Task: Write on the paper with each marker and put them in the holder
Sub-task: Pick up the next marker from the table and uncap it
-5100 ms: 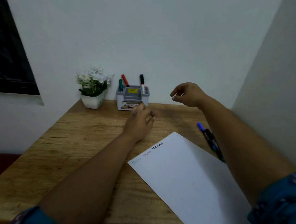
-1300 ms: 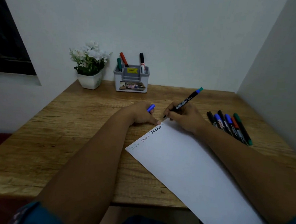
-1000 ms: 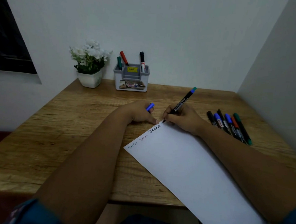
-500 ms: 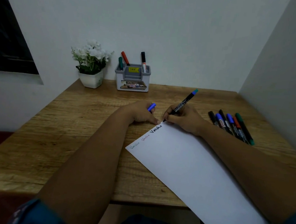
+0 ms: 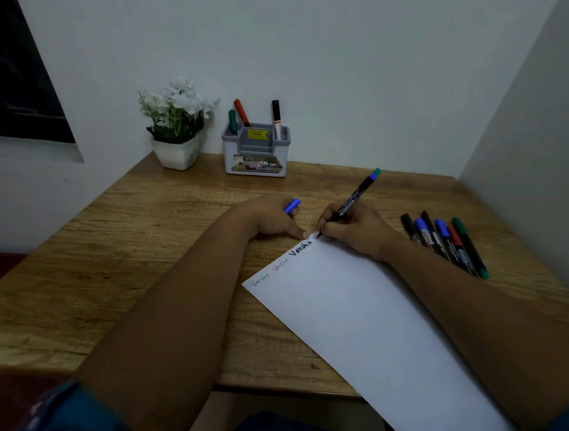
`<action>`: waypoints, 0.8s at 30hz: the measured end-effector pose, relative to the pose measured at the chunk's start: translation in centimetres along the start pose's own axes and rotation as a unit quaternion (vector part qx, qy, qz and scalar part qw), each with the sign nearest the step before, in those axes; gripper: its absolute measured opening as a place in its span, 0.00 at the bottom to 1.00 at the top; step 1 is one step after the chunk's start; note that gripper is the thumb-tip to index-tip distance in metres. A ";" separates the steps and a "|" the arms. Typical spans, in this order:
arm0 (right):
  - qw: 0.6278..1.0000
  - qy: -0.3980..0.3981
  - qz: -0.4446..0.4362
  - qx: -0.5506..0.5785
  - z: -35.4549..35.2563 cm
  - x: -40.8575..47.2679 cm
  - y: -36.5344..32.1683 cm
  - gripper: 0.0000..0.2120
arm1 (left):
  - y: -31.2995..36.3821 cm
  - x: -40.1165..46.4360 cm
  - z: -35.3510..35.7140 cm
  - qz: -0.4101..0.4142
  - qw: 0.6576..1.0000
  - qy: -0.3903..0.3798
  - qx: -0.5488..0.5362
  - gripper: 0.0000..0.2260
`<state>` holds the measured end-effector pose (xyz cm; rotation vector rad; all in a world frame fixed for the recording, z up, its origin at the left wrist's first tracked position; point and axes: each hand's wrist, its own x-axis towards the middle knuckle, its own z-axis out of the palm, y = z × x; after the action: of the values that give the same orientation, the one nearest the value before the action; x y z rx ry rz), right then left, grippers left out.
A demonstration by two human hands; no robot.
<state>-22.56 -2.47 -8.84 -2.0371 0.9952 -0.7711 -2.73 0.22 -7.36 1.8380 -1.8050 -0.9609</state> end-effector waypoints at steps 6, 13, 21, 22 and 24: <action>0.999 0.034 0.003 0.032 -0.3 -0.2 0.0 0.04 | 0.1 -0.2 0.0 -0.002 1.000 -0.001 0.000 0.20; 1.000 0.010 -0.008 -0.015 -0.4 -0.1 0.0 0.03 | 0.2 -0.3 0.0 -0.004 1.000 -0.003 -0.003 0.19; 1.000 0.012 -0.001 -0.019 -0.4 -0.2 -0.3 0.03 | 0.2 -0.3 0.0 -0.004 1.000 -0.002 -0.004 0.18; 1.000 0.012 -0.001 -0.023 -0.4 -0.2 -0.3 0.03 | 0.2 -0.3 0.0 -0.004 1.000 -0.003 -0.004 0.18; 0.999 0.011 0.000 -0.030 -0.4 -0.2 -0.4 0.03 | 0.3 -0.3 0.0 -0.004 1.000 -0.003 -0.004 0.18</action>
<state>-22.85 -2.26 -8.35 -2.0845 1.0428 -0.7724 -2.87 0.51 -7.08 1.8413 -1.7957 -0.9765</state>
